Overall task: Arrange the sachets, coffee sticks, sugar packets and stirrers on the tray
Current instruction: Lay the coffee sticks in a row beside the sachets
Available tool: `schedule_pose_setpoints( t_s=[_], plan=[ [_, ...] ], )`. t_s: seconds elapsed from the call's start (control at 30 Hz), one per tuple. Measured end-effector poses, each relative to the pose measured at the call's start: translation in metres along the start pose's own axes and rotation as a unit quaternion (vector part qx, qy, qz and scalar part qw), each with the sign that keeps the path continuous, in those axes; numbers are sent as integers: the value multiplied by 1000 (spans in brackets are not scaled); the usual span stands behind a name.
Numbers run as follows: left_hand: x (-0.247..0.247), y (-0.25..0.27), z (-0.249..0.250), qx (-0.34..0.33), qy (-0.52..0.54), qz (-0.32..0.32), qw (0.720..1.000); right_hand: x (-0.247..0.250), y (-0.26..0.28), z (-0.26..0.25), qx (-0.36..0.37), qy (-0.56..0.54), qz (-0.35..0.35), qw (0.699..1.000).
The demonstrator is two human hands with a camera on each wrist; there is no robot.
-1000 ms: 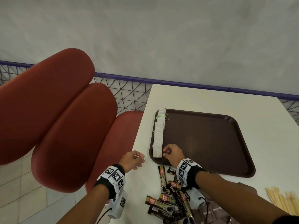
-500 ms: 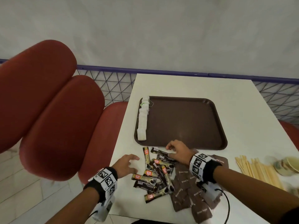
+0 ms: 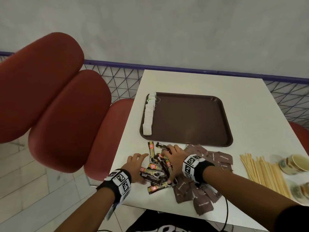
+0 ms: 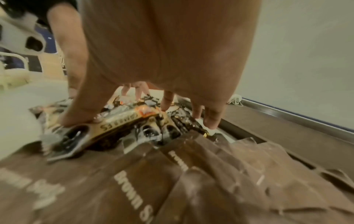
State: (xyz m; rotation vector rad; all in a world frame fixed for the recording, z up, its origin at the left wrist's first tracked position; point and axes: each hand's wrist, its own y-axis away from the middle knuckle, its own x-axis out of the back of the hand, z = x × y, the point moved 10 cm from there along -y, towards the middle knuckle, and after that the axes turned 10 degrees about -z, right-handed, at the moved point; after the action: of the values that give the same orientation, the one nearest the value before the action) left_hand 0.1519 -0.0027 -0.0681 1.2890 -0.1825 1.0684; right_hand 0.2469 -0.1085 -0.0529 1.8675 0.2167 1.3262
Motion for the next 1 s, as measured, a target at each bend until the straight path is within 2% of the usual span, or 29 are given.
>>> schedule_pose_setpoints(
  t_s=[0.17, 0.3, 0.43, 0.57, 0.8, 0.9, 1.0],
  plan=[
    [12, -3, -3, -9, 103, 71, 992, 10, -4, -5, 17, -70, 71, 995],
    [15, 0, -6, -20, 160, 111, 981, 16, -1, -10, 56, -130, 98, 985],
    [15, -1, -13, -18, 179, 118, 977, 15, -2, 0, 40, -173, 88, 980],
    [14, -4, -9, -11, 188, 127, 974, 16, -11, -7, 21, -149, 71, 986],
    [16, -14, 1, -12, 242, 167, 956, 18, -25, -35, 5, -60, 91, 994],
    [15, -17, -2, -3, 271, 175, 946, 22, -26, -36, -12, -71, 104, 992],
    [17, -18, -3, -1, 245, 176, 953, 24, -27, -33, -24, -62, 111, 992]
  ],
)
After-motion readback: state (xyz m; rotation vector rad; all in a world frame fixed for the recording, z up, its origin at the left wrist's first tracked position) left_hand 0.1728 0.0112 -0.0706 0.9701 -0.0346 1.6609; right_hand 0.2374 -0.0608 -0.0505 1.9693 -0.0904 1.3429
